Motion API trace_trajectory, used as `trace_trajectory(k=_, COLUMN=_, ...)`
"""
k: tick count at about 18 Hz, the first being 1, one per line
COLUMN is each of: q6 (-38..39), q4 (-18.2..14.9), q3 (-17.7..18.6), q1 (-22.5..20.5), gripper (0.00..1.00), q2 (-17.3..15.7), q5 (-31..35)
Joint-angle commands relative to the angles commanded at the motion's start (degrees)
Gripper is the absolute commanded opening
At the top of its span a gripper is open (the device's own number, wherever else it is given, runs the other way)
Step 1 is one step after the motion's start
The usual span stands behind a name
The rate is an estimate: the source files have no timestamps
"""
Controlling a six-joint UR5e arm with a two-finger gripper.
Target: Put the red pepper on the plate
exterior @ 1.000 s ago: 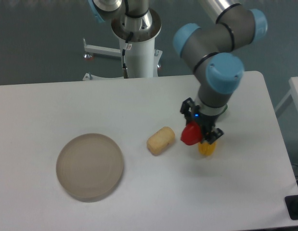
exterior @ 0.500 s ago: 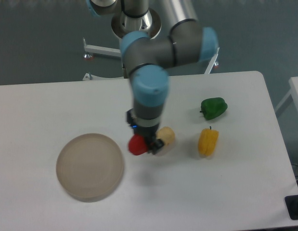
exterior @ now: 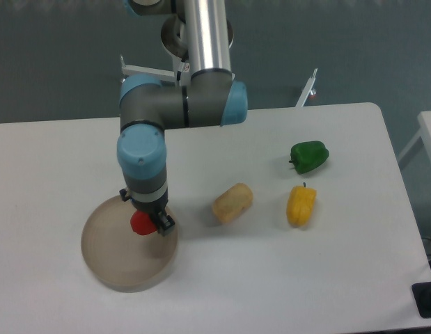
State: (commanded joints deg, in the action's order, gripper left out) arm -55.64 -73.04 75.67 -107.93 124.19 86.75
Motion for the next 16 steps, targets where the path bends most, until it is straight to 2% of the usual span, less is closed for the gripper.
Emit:
trace_trajectory(k=2, q6=0.18, q4=0.44, q3=-0.09, q1=0.09, gripper=0.53, q2=0.70, q5=0.00)
trace_trajectory(k=4, q6=0.18, q4=2.36, q3=0.00, q1=0.18, gripper=0.57, q2=1.67, q5=0.09)
trace_trajectory(k=6, q6=0.09, q4=4.03, q3=0.00, q1=0.53, gripper=0.73, q2=2.55, q5=0.09)
trace_trajectory(k=8, q6=-0.17, q4=5.62, q3=0.00, q1=0.53, gripper=1.00, q2=2.82, q5=0.35)
trace_trajectory(k=13, q6=-0.52, q4=5.89, q3=-1.23, q1=0.27, gripper=1.00, q2=0.97, q5=0.62)
trace_trajectory(k=16, q6=-1.40, q4=5.89, q3=-1.76, q1=-2.70, gripper=1.00, q2=-1.74, q5=0.61)
